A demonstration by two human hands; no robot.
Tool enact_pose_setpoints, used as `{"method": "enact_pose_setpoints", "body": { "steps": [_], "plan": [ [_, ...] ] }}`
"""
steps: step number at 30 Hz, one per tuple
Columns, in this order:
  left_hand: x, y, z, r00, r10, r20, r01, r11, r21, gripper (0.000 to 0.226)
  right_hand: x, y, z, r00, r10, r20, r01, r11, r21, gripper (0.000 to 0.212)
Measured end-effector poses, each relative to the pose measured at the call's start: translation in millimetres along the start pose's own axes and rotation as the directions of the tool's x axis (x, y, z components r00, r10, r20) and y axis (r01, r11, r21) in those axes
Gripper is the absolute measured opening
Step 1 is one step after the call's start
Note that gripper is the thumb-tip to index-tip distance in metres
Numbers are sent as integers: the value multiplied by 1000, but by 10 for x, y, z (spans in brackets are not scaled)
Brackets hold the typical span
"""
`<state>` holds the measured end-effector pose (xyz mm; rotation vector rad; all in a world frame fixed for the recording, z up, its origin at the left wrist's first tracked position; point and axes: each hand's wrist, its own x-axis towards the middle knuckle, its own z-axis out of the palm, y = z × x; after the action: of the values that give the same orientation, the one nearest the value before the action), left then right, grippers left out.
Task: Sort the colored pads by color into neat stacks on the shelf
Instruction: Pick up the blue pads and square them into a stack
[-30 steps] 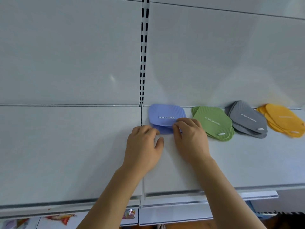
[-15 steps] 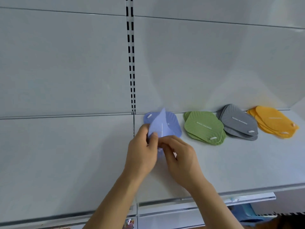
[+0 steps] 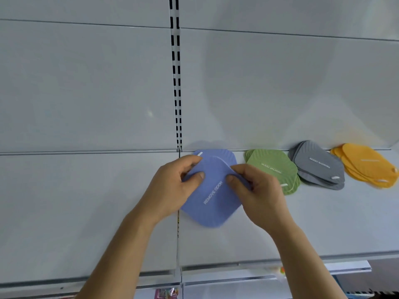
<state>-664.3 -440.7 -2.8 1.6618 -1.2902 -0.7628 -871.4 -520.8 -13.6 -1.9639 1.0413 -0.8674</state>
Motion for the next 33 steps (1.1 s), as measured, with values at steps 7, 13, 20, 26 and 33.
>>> {"method": "enact_pose_setpoints", "body": {
  "steps": [7,13,20,26,33],
  "plan": [
    [-135,-171,120,985,-161,58,162,774,-612,31,-135,62,133,958,231,-171,-158,920,358,20],
    [-224,-142,320,945,-327,-7,209,619,-758,28,-189,-2,248,972,232,-45,-196,897,397,21],
    [-230,-306,-137,887,-346,-306,74,760,-646,27,34,308,203,986,-96,-137,53,957,-285,23],
    [-336,-352,-327,876,-402,-267,107,702,-704,26,293,430,570,978,-126,166,196,828,-525,53],
    [-386,-309,-344,887,-405,-222,149,706,-692,28,365,508,658,974,-219,66,223,846,-484,23]
  ]
}}
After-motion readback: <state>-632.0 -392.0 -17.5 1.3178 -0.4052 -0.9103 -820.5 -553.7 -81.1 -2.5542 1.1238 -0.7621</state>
